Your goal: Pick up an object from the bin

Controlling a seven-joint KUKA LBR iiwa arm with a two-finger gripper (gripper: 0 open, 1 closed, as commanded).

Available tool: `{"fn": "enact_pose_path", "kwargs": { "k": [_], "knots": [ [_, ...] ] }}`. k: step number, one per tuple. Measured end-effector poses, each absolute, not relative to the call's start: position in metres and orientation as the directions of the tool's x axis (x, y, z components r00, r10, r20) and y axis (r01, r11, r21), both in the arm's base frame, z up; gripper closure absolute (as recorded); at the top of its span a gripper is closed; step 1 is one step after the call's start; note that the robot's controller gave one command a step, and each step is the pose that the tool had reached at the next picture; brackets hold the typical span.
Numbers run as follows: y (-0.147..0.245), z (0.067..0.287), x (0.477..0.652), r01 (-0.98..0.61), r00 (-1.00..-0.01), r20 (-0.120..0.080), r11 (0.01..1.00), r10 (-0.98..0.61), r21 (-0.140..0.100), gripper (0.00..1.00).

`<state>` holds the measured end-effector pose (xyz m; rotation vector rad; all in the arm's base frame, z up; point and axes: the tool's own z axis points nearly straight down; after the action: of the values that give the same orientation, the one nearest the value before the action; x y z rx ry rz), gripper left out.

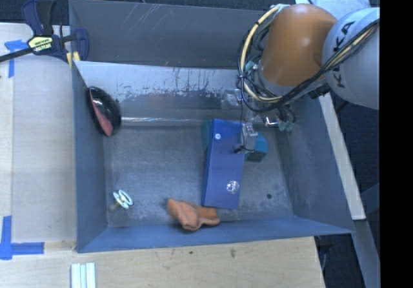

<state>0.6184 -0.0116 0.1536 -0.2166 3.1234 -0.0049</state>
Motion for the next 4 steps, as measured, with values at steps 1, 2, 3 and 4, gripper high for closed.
{"fn": "enact_pose_path", "kwargs": {
  "k": [1, 2, 3, 4],
  "knots": [
    [-0.015, 0.166, 0.612, -0.177, -0.984, 0.009, 0.984, -0.177, 0.002, 0.0],
    [0.0, 0.19, 0.616, -0.189, -0.982, -0.013, 0.982, -0.189, -0.003, 0.0],
    [0.004, 0.127, 0.618, -0.261, -0.965, -0.006, 0.965, -0.261, -0.002, 0.0],
    [0.002, 0.096, 0.613, -0.266, -0.964, 0.011, 0.964, -0.266, 0.005, 0.0]
  ]
}}
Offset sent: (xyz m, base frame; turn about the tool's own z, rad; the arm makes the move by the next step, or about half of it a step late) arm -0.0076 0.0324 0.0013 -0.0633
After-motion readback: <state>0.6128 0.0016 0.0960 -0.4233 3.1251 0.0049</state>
